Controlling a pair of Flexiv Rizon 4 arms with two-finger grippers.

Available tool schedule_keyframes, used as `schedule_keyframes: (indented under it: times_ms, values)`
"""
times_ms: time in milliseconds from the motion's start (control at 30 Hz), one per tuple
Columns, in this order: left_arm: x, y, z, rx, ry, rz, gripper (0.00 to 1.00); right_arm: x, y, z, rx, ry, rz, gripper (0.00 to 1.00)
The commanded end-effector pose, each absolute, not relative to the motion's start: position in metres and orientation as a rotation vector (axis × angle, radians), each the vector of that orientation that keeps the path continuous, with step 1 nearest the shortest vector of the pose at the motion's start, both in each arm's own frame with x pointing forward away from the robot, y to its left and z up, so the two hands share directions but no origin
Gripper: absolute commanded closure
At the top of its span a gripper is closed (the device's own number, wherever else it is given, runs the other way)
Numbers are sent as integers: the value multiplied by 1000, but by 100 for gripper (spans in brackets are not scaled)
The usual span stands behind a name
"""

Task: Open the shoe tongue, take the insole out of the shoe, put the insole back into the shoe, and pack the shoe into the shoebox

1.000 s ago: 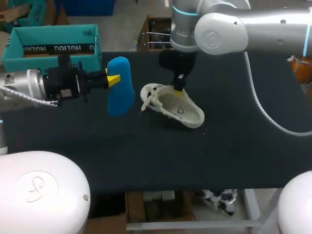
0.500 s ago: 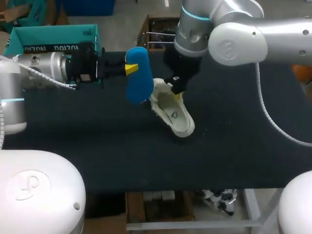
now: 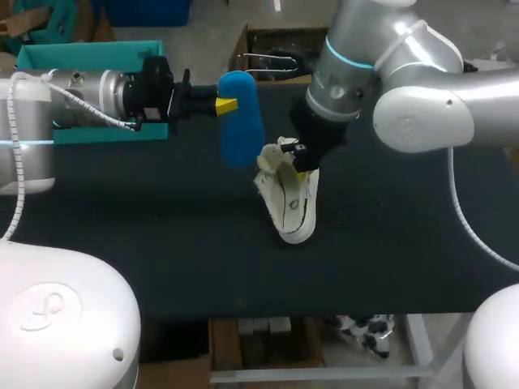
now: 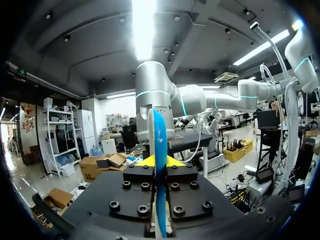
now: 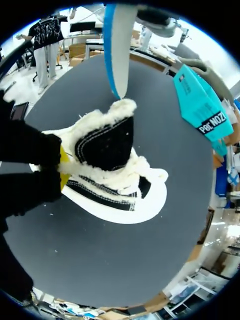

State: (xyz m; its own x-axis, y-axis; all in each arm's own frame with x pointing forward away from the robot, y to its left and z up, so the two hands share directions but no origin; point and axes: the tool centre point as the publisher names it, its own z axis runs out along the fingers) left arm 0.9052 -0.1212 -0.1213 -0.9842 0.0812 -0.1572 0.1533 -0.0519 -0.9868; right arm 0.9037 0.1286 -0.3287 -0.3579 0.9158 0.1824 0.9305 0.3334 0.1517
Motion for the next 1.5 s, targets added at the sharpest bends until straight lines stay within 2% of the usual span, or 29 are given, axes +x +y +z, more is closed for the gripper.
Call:
schedule_keyframes:
  times_ms: [33, 167, 200, 233, 267, 300, 633, 1167, 1500]
  values:
    - [912, -121, -125, 345, 2152, -2262, 100, 901, 117, -338, -1779, -2514, -548, 100]
    - [913, -121, -127, 345, 2158, -2263, 100, 901, 109, -341, -1779, -2506, -560, 100]
    - [913, -121, -127, 346, 2159, -2268, 100, 901, 107, -340, -1780, -2505, -559, 83]
    - [913, -121, -127, 347, 2160, -2270, 100, 901, 106, -339, -1779, -2504, -558, 61]
    - [913, -121, -127, 348, 2160, -2271, 100, 901, 104, -337, -1778, -2505, -557, 20]
    - [913, -122, -127, 350, 2160, -2273, 100, 900, 103, -335, -1779, -2510, -552, 0]
    - [895, -135, -125, 463, 2148, -2298, 100, 883, 82, -300, -1820, -2524, -472, 0]
    - [889, -140, -125, 470, 2169, -2327, 100, 883, 82, -300, -1820, -2524, -472, 0]
    - [848, -156, -142, 213, 2111, -2405, 100, 865, 55, -281, -1831, -2490, -489, 0]
